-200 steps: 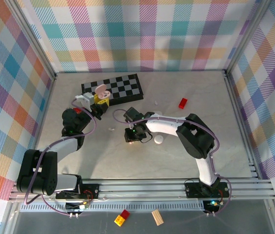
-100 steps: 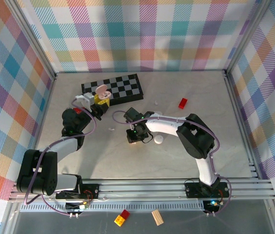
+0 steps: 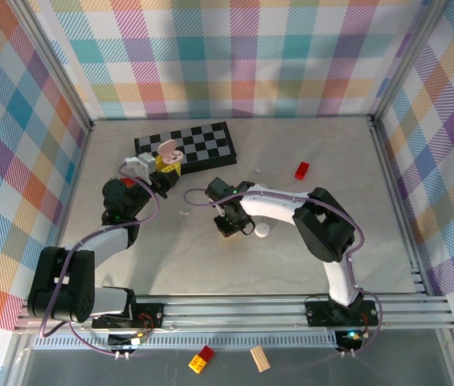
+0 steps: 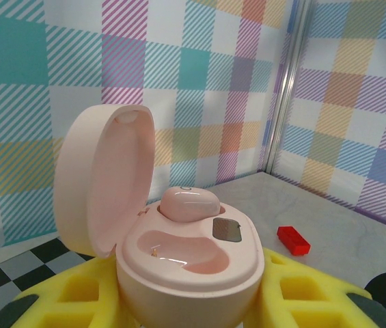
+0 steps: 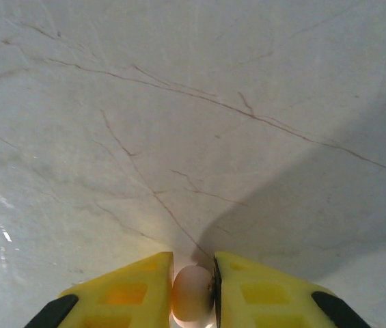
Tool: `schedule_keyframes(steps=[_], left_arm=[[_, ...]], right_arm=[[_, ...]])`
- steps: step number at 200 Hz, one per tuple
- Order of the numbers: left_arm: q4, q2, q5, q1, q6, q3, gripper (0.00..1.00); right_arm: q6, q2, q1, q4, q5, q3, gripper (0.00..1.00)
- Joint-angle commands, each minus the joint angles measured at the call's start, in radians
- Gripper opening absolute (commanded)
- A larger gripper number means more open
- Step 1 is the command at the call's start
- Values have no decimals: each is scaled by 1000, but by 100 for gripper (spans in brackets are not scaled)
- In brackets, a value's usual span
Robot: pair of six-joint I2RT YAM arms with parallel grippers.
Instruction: Insert the wireless bluetooth earbuds into the charging case
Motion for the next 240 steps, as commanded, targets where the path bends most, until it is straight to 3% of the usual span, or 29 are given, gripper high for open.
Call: schedule_keyframes(steps=[1, 24, 53, 161, 240], left_arm=[[31, -34, -1, 11, 10, -2, 34], [10, -44, -2, 12, 19, 3, 34], [-11, -47, -18, 14, 26, 10, 34], [75, 10, -117, 82, -79, -11, 34], [46, -28, -131, 87, -73, -20, 34]], right_arm=[[-59, -8, -7, -73, 55, 39, 24], [-44, -17, -6, -76, 66, 48, 34], [-28, -29, 10, -83, 112, 48, 38], [-18, 29, 138, -138, 354, 91, 38], [-37, 69, 156, -169, 385, 91, 33]])
